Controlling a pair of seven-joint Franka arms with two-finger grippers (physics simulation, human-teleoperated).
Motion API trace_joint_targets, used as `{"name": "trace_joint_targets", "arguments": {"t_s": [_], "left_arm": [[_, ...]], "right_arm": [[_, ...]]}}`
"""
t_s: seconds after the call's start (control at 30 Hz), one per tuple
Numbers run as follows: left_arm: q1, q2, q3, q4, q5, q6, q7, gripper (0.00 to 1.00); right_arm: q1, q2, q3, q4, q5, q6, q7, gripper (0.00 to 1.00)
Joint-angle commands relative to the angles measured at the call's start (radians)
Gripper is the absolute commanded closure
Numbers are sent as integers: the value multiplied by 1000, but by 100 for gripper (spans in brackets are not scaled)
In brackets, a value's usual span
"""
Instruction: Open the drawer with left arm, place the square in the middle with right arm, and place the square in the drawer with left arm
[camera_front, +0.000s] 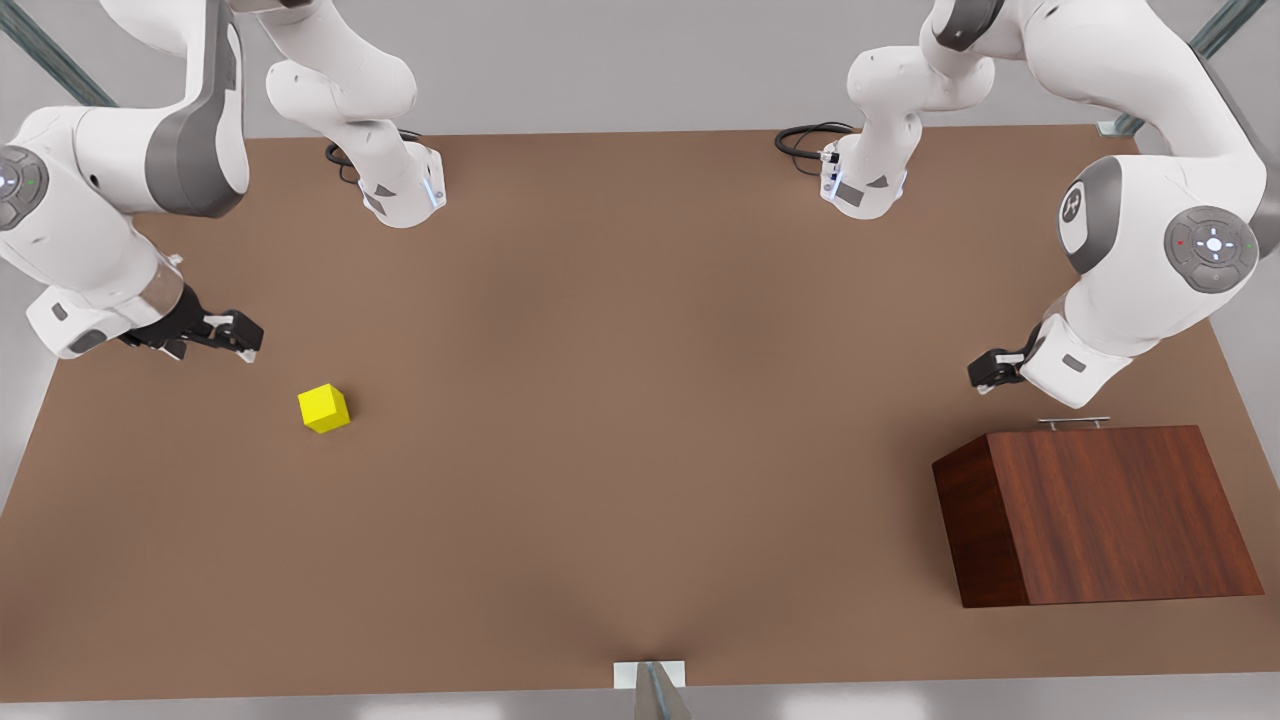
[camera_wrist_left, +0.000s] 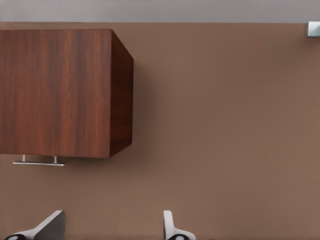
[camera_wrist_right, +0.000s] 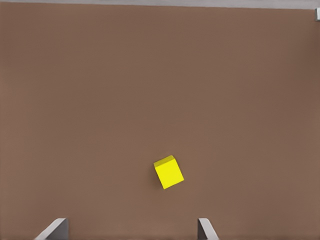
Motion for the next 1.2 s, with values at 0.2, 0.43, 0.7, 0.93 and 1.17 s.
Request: {"name": "trace_joint_targets", "arguments": {"t_s": [0.2,0.43,0.7,0.93,1.17], "left_arm": [[0,-132,61,-276,20,204,-573,0],[2,-336,161,-718,19,572,-1015,0],[9,-384,250,-991,20,876,-1199,0],[32,-342,328,-1097,22,1091,-1196,0],[63,-275,371,-1094,25,1155,-1180,0]], "right_arm": [[-4,-45,-38,-226,7,129,-58,0],[-24,-28,-96,-505,21,418,-150,0],[-34,111,-117,-683,50,725,-476,0],[-48,189,-117,-742,58,841,-535,0],[-53,228,-117,-774,58,959,-560,0]]}}
